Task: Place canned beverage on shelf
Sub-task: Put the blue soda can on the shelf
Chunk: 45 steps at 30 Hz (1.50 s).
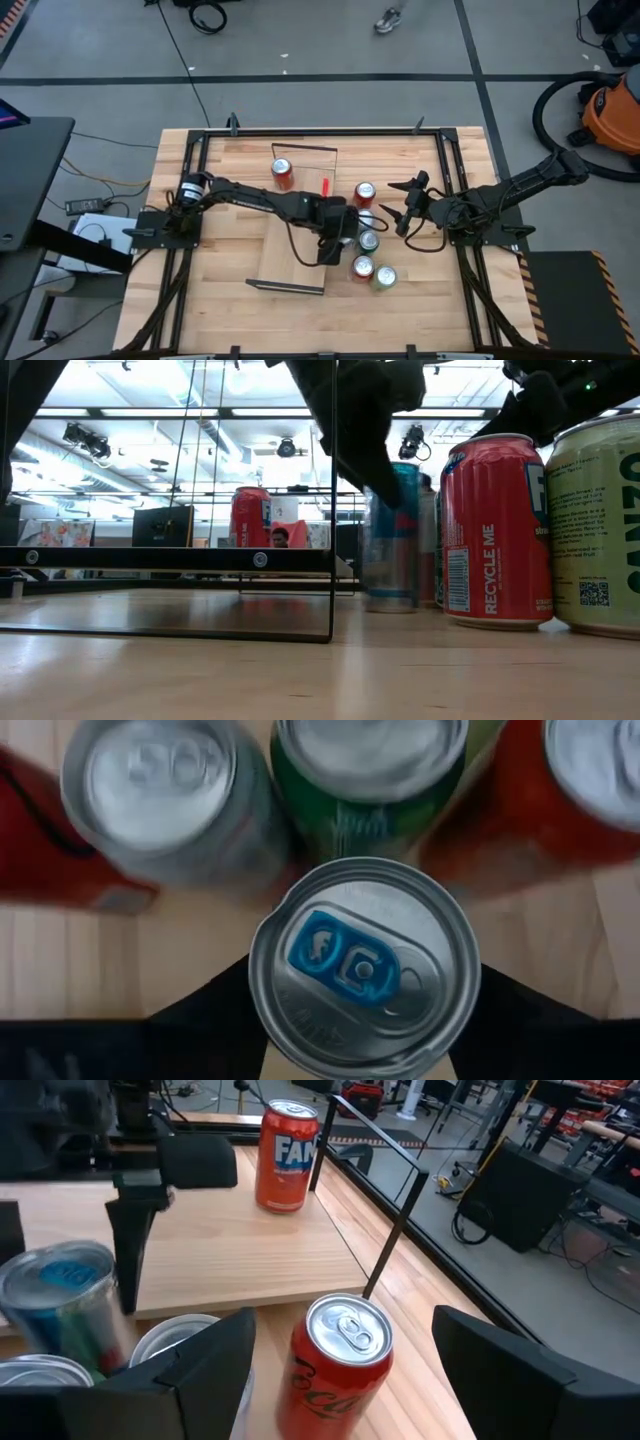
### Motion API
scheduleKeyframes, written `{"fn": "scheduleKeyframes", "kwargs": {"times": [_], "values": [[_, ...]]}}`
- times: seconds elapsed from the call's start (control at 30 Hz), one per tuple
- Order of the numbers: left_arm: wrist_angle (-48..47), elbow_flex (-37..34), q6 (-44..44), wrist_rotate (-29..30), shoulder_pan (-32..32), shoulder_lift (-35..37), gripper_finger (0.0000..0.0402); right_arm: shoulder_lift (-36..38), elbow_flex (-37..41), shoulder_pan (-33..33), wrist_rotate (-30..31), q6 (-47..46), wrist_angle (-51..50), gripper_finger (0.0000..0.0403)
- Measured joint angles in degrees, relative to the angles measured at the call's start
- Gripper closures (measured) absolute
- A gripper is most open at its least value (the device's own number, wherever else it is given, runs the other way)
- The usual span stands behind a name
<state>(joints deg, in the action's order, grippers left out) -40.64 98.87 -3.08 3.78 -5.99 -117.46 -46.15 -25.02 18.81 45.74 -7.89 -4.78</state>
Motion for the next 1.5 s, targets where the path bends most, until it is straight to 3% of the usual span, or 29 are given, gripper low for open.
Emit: {"fn": "scheduleKeyframes", "kwargs": {"times": [0.43, 0.97, 1.3, 1.5], "values": [[-3.02, -0.07, -0.82, 4.50, 3.44, 7.67, 0.0156, 0.01, 0.00, 0.00, -0.65, -0.07, -0.03, 0.0088], [-8.20, -0.76, -2.66, 5.55, 16.12, 12.07, 0.0155, -1.37, 0.02, 0.18, -2.14, -1.54, -0.59, 0.0088], [-7.06, -7.09, -5.61, 3.66, 20.74, 12.69, 0.0155, -1.38, 0.02, 2.68, -2.08, -2.51, 0.34, 0.0088], [-6.94, -8.87, -6.56, -1.28, 24.01, 14.54, 0.0155, -1.38, 0.02, 2.99, -2.03, -2.54, 1.79, 0.0088]]}}
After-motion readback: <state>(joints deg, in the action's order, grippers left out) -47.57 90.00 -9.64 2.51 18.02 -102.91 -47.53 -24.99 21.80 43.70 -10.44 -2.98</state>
